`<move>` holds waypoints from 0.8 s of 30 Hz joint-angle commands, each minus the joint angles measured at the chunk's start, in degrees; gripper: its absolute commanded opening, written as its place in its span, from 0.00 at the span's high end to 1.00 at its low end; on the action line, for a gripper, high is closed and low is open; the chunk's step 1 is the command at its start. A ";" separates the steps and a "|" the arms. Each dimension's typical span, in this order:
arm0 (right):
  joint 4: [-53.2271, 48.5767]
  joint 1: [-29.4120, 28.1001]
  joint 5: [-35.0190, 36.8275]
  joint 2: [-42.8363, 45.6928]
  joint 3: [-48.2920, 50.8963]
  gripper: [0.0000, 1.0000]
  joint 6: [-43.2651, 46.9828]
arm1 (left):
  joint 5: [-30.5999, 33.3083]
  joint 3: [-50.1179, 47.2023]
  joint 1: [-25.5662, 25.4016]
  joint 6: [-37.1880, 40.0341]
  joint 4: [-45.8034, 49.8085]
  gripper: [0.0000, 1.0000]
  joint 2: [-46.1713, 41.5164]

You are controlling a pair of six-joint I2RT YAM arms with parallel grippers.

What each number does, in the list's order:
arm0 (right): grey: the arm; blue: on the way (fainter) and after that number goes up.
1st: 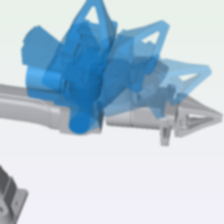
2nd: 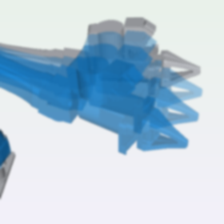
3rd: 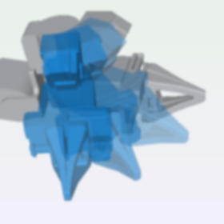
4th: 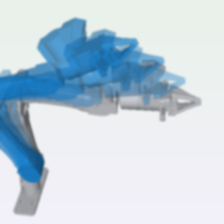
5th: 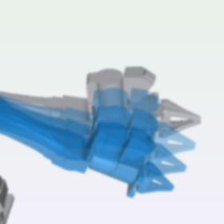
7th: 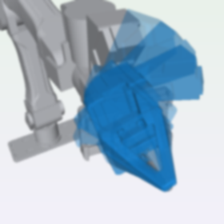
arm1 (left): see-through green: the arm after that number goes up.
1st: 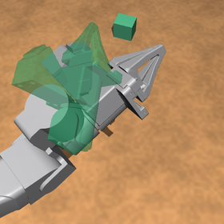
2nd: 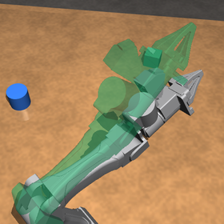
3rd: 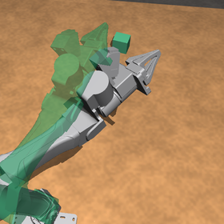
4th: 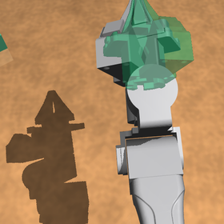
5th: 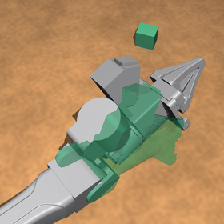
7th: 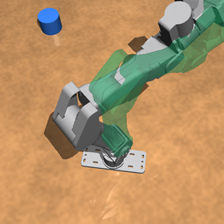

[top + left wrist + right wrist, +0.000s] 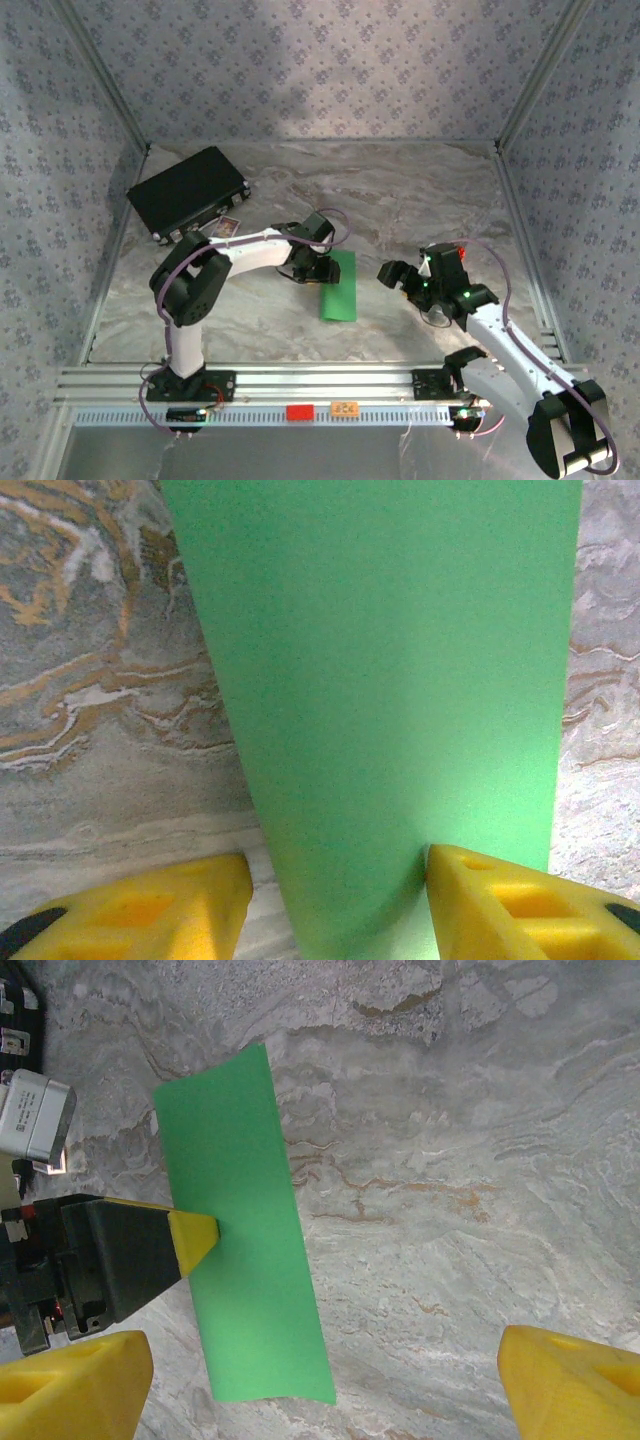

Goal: Fold a paper plane with a square sheet of paper (pick it up from the middle)
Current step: Hold the square sheet of paper at the center of the table.

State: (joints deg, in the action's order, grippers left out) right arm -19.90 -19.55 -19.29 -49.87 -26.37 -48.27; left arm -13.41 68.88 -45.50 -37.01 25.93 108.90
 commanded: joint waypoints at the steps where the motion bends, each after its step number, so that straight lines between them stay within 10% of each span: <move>1: -0.46 -0.39 0.35 0.79 0.40 0.09 -0.33 | 5.58 -0.43 0.01 1.88 1.54 0.48 4.25; 24: 2.41 -1.01 -2.24 -0.50 0.65 0.22 1.05 | 6.53 0.29 -0.04 1.41 1.66 0.48 5.60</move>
State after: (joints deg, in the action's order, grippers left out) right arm -18.59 -20.08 -20.45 -50.04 -26.06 -48.01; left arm -12.36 71.33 -45.87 -36.88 28.75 110.32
